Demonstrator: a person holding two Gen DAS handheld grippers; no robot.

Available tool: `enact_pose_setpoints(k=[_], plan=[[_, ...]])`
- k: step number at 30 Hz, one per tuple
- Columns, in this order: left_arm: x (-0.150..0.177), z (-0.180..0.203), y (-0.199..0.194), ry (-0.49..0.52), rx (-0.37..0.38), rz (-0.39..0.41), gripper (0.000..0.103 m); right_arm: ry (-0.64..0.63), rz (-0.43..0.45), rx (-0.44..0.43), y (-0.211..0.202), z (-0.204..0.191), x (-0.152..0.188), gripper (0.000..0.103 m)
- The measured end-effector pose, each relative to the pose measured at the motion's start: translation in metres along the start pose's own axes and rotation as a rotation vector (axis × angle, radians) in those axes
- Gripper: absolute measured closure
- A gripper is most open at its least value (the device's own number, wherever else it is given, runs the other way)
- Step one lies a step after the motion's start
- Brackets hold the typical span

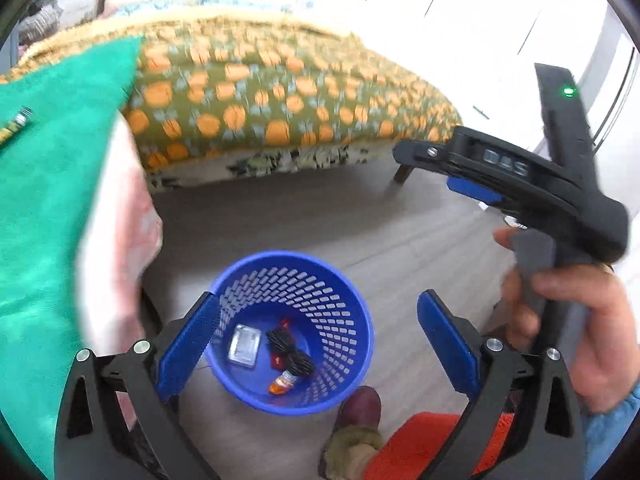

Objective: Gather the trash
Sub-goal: 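Move both tools back over the table toward the remaining trash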

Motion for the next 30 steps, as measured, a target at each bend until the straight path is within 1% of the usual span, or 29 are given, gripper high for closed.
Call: enact_pose_setpoints(k=[1,3,5,7,9,12,16,19,22,25,27,30], plan=[[0.002,0.002,-0.014,0.018,0.014,0.015,0.005,-0.001,0.023,-0.001,-0.005,-0.005,-0.002,0.009],[0.006,0.000,-0.034,0.025,0.018,0.031,0.005,-0.018,0.082,-0.007,-0.017,-0.022,-0.005,0.009],[0.013,-0.012,-0.060,0.012,-0.024,0.042,0.005,-0.059,0.133,-0.032,-0.026,-0.051,-0.005,0.009],[0.021,-0.028,-0.082,-0.006,-0.079,0.049,0.005,-0.107,0.158,-0.081,-0.033,-0.084,0.000,0.009],[0.030,-0.047,-0.103,-0.023,-0.151,0.048,0.005,-0.158,0.160,-0.117,-0.036,-0.116,0.007,0.009],[0.047,-0.083,-0.139,-0.056,-0.258,0.040,0.005,-0.238,0.130,-0.176,-0.037,-0.169,0.027,0.009],[0.067,-0.121,-0.185,-0.097,-0.351,0.042,0.006,-0.382,0.088,-0.261,-0.042,-0.237,0.063,0.009],[0.079,-0.151,-0.217,-0.135,-0.411,0.050,0.006,-0.511,0.074,-0.288,-0.048,-0.281,0.094,0.009],[0.088,-0.176,-0.241,-0.164,-0.461,0.070,0.006,-0.574,0.068,-0.300,-0.054,-0.305,0.116,0.009],[0.091,-0.208,-0.265,-0.231,-0.489,0.100,0.006,-0.601,0.053,-0.321,-0.056,-0.321,0.133,0.009],[0.082,-0.224,-0.274,-0.239,-0.485,0.126,0.006,-0.621,0.056,-0.318,-0.057,-0.328,0.139,0.009],[0.066,-0.241,-0.277,-0.207,-0.498,0.139,0.006,-0.660,0.071,-0.305,-0.059,-0.340,0.150,0.009]])
Point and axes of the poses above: each gripper's, at about its wrist camera, not at the fingertips, and y roughly the way its jaws point, z to its right, x to its underside, the point moved 3 cm from there along y, roughly the way its jaws point, and after that the axes turned 13 degrees about x, right-handed, at the moved point
